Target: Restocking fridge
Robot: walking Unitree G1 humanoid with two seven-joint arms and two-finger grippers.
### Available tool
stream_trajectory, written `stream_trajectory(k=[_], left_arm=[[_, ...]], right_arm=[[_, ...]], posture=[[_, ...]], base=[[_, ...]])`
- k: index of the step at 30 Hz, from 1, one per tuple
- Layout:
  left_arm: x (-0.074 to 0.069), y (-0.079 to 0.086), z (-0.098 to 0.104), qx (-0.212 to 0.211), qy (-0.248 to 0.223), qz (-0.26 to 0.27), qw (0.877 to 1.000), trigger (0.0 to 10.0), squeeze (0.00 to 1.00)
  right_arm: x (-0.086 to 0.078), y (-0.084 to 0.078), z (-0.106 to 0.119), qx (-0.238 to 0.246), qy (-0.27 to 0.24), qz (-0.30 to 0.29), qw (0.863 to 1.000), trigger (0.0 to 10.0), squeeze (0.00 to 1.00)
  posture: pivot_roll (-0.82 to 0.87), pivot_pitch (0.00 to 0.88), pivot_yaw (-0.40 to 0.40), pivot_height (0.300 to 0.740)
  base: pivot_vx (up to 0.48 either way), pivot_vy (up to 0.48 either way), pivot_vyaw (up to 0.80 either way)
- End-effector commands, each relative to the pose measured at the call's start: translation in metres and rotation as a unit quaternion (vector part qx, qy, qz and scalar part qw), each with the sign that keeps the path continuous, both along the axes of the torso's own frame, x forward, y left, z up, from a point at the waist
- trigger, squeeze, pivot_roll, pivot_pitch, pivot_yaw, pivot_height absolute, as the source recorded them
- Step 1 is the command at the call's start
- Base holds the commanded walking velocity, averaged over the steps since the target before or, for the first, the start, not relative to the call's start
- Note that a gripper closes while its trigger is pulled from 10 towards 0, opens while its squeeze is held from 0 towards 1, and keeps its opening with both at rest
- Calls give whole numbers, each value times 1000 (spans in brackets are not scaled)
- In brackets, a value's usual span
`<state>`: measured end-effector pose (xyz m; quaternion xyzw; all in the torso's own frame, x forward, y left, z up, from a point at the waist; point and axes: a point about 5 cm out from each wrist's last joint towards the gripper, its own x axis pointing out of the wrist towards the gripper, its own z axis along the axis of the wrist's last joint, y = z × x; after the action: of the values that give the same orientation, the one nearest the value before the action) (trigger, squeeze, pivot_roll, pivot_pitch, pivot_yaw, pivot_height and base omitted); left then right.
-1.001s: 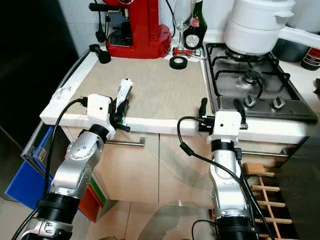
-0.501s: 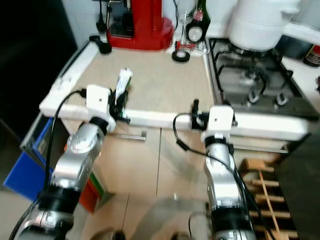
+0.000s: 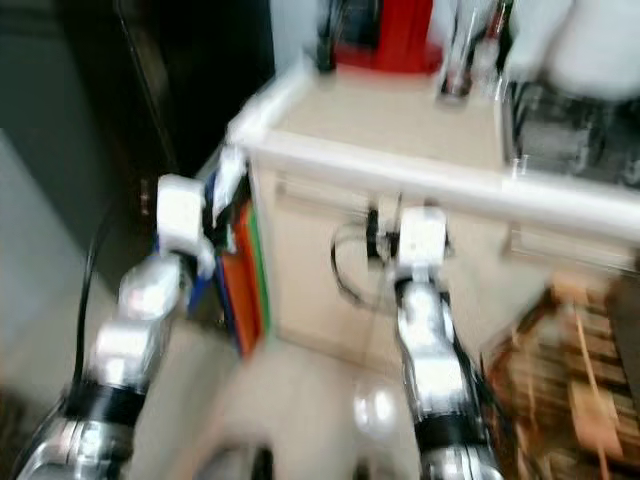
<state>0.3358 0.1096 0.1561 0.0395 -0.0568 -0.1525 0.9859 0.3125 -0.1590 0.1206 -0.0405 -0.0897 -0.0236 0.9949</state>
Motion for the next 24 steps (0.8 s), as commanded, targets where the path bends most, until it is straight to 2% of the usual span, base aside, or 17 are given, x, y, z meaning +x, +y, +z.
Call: stream_trajectory(k=[1,5,7,9,11,20,24], left_arm=[[1,-1,3,7,-9,-5,1000,10000,0],[2,0,4,7,-12,-5,1000,10000,0],[1,-1,4,5,-14,-7,1000,10000,0],[-3,-5,7,-14,-25,-38,999,10000,0],[-3,-4,7,-4,-27,-33,999,10000,0],[-4,-4,3,-2,-25,-38,999,10000,0],[-5,-2,2,-1,-26,-40,999,10000,0]], right_arm=[[1,-1,3,3,-6,-5,1000,10000,0],[1,-1,2,3,-7,-4,1000,10000,0],[1,0,2,2,-7,-2,1000,10000,0],[2,0,2,0,-8,0,1000,10000,0],[2,0,2,-1,-8,1,1000,10000,0],[1,-3,1,-2,-9,-5,1000,10000,0],[0,-3,0,-3,-8,-8,1000,10000,0]], posture=[[7,0,19,740],[8,0,16,740],[9,0,14,740],[8,0,12,740],[8,0,12,740],[5,0,17,740],[4,0,20,740]], base=[[-458,0,0],[-439,0,0],[0,0,0],[0,0,0],[0,0,0],[0,-441,0],[256,-402,0]])
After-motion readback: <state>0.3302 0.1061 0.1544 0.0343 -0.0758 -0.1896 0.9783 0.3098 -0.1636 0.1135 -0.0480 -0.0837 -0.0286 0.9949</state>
